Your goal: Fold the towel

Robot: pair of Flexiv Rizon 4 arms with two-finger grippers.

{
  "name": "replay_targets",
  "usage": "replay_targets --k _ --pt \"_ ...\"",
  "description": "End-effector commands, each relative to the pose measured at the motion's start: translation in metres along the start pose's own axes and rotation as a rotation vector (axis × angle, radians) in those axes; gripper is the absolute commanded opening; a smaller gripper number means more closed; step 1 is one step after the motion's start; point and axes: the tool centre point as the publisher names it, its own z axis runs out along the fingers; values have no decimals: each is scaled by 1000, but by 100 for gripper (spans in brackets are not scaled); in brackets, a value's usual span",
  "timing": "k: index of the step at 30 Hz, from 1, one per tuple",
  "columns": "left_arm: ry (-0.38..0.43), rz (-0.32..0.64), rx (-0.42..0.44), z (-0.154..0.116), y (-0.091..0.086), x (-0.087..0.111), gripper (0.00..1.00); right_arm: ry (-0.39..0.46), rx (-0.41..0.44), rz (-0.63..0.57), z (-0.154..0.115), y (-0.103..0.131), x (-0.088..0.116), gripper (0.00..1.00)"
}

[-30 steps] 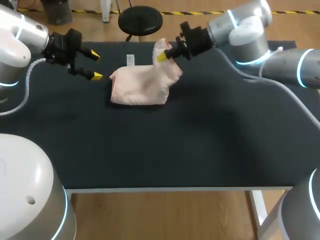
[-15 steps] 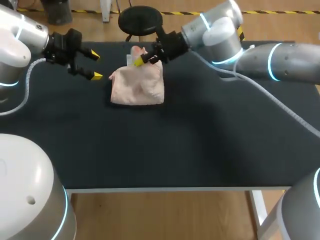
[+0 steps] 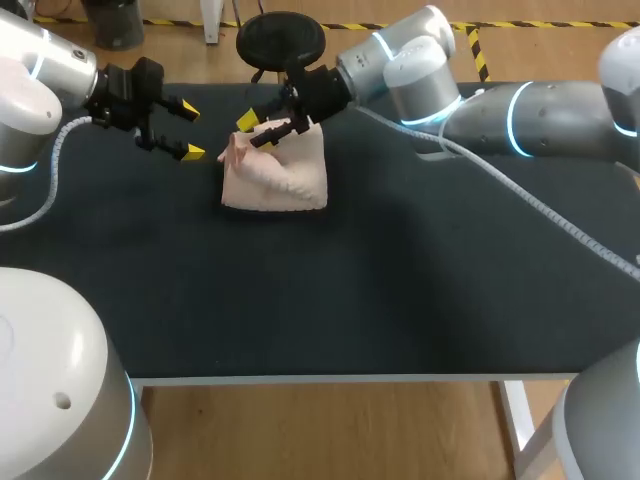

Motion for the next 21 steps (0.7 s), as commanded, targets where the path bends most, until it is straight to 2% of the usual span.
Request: replay_targets --k 1,3,8,13,17,21 --pt "-3 2 2 1 1 0 100 5 -11 7 -17 0 -2 100" --pt "-3 2 2 1 1 0 100 -15 -1 13 -17 -7 4 100" --pt "-3 2 2 1 1 0 100 34 55 32 2 -32 12 100" --pt "-3 2 2 1 1 0 100 33 160 59 28 -62 11 100" --pt "-3 2 2 1 1 0 100 26 221 92 45 -79 0 100" --pt "-3 2 2 1 1 0 100 11 217 111 48 -79 -12 100"
